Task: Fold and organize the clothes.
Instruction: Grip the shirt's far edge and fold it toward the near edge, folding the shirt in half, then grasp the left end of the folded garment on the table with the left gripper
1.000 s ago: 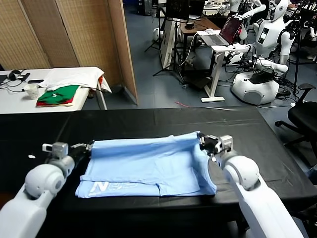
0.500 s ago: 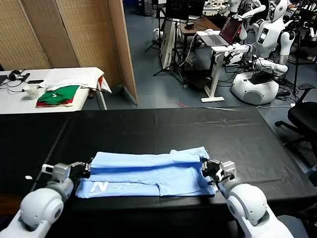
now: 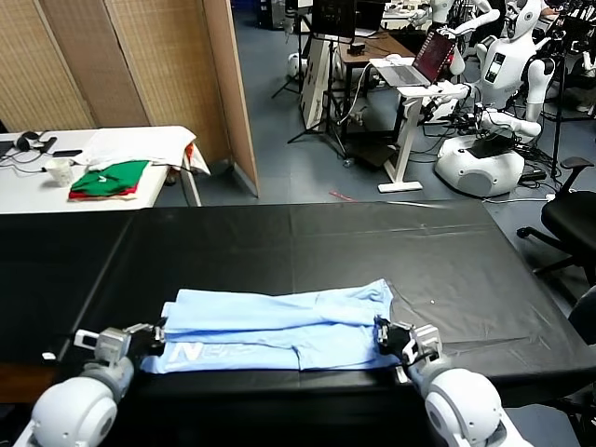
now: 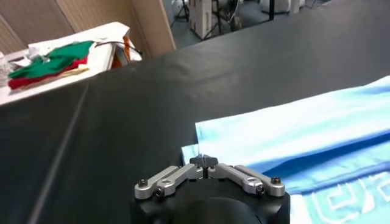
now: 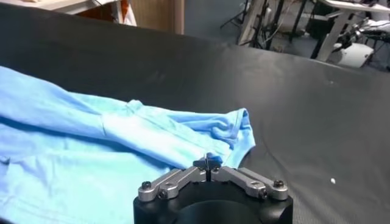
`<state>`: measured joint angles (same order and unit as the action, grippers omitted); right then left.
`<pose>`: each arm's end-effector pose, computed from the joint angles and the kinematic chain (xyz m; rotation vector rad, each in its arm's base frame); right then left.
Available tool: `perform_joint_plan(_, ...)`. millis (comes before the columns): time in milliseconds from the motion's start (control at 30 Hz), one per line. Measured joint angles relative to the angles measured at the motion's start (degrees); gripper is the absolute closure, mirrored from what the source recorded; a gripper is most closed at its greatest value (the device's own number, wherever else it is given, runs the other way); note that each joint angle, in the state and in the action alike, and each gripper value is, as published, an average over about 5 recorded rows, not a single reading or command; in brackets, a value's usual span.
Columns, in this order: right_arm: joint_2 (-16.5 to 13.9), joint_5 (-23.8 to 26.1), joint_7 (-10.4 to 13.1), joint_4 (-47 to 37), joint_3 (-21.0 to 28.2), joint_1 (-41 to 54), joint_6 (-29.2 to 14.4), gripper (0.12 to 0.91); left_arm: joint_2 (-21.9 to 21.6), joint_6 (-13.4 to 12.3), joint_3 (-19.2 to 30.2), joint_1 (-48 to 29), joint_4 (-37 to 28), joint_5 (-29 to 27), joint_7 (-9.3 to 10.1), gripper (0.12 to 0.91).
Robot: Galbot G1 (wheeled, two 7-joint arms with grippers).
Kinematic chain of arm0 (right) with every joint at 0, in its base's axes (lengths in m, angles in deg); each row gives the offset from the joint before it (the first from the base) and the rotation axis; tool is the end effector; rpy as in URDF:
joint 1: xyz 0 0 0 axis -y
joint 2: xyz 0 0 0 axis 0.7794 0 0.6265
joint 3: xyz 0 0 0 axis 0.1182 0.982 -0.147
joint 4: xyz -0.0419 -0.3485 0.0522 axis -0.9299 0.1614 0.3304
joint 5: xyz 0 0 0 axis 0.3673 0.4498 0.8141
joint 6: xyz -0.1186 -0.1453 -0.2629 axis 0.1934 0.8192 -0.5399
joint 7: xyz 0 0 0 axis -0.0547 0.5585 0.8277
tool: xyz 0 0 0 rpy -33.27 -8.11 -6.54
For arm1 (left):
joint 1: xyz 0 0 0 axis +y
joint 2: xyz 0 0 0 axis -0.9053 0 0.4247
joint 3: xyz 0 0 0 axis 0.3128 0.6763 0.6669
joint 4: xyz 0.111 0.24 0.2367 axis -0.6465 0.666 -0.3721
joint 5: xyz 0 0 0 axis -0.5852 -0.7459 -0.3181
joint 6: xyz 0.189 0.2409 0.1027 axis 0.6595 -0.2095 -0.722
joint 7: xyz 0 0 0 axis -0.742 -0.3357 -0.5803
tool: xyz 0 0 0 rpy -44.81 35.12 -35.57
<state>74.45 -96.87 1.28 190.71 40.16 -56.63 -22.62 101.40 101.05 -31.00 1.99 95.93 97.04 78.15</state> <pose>0.2011 -0.0432 -0.2568 0.3911 -2.5288 0.2024 0.1823 0.1307 -0.2430 -0.0958 -2.4842 -0.3637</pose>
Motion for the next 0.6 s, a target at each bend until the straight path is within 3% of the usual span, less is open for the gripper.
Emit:
perform_joint_plan(100, 0.32, -0.85, -0.19, 1.33, -1.25, -0.37, 0.00, 0.653, 0.87, 1.21, -0.39, 0.99, 0.75, -0.94, 0.24, 0.788)
perform_joint_plan(233, 1.08, -2.92, 0.71, 2.60, -3.25, 0.26, -0.63, 0.388, 2.32, 1.54, -1.46, 2.45, 2.20, -1.56, 0.56, 0.538)
perform_joint_plan(367, 2.27, -3.38, 2.74, 1.60, -4.14, 2.07, -3.45, 0.181, 3.93, 1.54, -3.08, 3.11, 4.16, -2.35, 0.41, 0.292)
perform_joint_plan(467, 3.36, -2.95, 3.47, -0.62, -3.78, 4.04, -5.06, 0.127, 4.92, 1.50, -3.85, 2.36, 4.65, -1.21, 0.97, 0.162)
perform_joint_plan(600, 4.81, -2.52, 3.74, -4.23, -2.95, 6.41, -6.03, 0.119, 5.89, 0.37, -3.73, -0.11, 3.17, 3.35, 2.82, 0.126)
